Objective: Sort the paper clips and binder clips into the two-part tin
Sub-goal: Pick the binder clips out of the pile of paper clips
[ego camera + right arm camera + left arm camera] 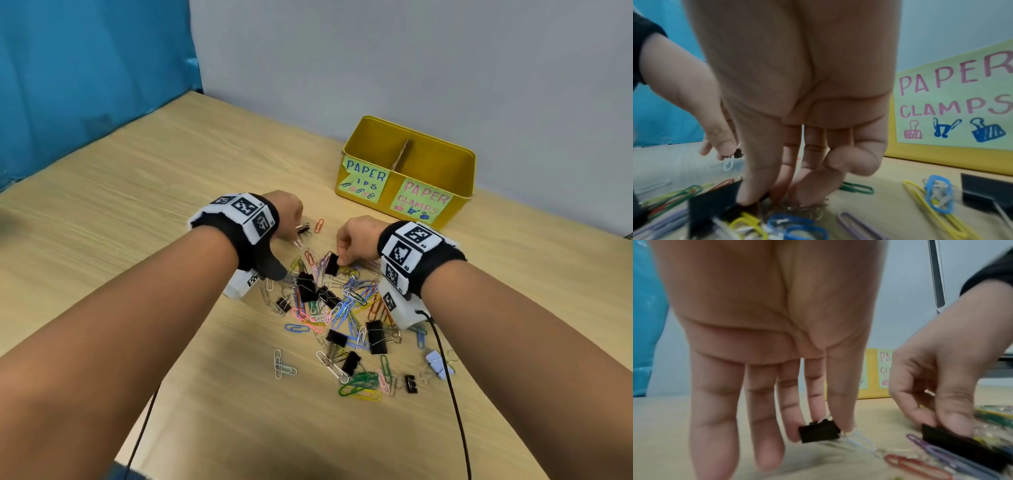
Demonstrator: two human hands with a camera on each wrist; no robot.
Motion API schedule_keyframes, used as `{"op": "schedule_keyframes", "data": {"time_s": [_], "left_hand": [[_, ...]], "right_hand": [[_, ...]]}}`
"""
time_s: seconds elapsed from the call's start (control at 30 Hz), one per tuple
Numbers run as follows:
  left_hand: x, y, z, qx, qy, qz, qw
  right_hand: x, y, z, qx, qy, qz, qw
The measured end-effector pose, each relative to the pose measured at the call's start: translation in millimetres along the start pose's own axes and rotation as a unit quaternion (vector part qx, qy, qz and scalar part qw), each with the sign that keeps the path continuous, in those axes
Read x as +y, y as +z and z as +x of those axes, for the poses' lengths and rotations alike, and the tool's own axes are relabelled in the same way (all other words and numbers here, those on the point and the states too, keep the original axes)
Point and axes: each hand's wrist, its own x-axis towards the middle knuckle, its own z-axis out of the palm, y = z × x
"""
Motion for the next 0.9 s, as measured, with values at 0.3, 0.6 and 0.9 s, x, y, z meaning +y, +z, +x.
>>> {"op": "schedule_keyframes", "data": {"time_s": [0.3,0.6,0.9], "left_hand": [[-14.8,6.8,4.9,-0.007,0.027,-0.017,0.999],[-31.0,11.9,1.1,-0.085,-0.013,0.065,0.994],[-39.3,26.3,-11.4,-0.153,0.056,0.056,0.985]], "right_hand": [[-8.2,-10.9,11.2,0.135,0.090,-0.010,0.987],[-22.3,-0.9,14.4,-0.017,-0.057,-0.122,0.991],[-42.8,5.7,5.7,-0.048,-0.061,-0.166,0.983]]}}
